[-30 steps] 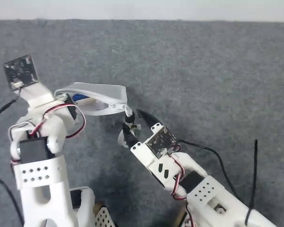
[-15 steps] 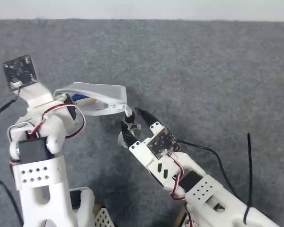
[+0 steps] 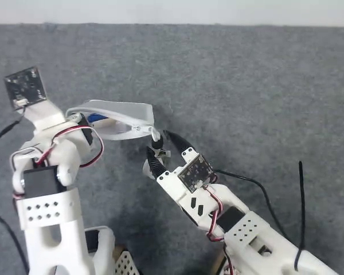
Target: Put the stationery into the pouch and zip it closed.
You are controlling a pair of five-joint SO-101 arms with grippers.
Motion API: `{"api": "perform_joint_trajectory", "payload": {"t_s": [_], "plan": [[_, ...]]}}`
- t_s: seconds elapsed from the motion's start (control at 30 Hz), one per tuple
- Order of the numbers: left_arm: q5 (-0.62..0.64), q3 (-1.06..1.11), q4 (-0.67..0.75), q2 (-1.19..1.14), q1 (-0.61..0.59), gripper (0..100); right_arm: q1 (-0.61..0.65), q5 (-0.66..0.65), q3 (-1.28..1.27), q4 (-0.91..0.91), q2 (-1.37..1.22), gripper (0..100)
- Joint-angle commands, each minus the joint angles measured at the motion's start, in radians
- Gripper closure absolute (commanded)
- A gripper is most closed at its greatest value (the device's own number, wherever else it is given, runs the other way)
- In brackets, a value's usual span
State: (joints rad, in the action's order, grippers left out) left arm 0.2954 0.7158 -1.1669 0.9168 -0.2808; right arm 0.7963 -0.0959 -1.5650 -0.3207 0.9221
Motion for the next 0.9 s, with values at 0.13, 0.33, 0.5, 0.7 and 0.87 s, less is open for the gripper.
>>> {"api": "perform_joint_trajectory", "payload": {"t_s": [0.13, 0.33, 0.5, 0.7, 0.87], "plan": [[0.009, -0.016, 0.046, 0.041, -0.009, 99, -0.013, 0.011, 0.075, -0.022, -0.01, 82.3], [0.009, -0.016, 0.046, 0.041, -0.009, 99, -0.013, 0.011, 0.077, -0.025, -0.008, 86.8], [0.009, -0.016, 0.046, 0.043, -0.009, 99, -0.035, 0.011, 0.075, -0.093, -0.01, 99.4], [0.009, -0.016, 0.046, 0.044, -0.009, 99, -0.059, 0.009, 0.071, -0.094, -0.001, 99.2], [0.009, -0.016, 0.046, 0.046, -0.009, 99, -0.059, 0.008, 0.068, -0.091, -0.001, 99.2]]}}
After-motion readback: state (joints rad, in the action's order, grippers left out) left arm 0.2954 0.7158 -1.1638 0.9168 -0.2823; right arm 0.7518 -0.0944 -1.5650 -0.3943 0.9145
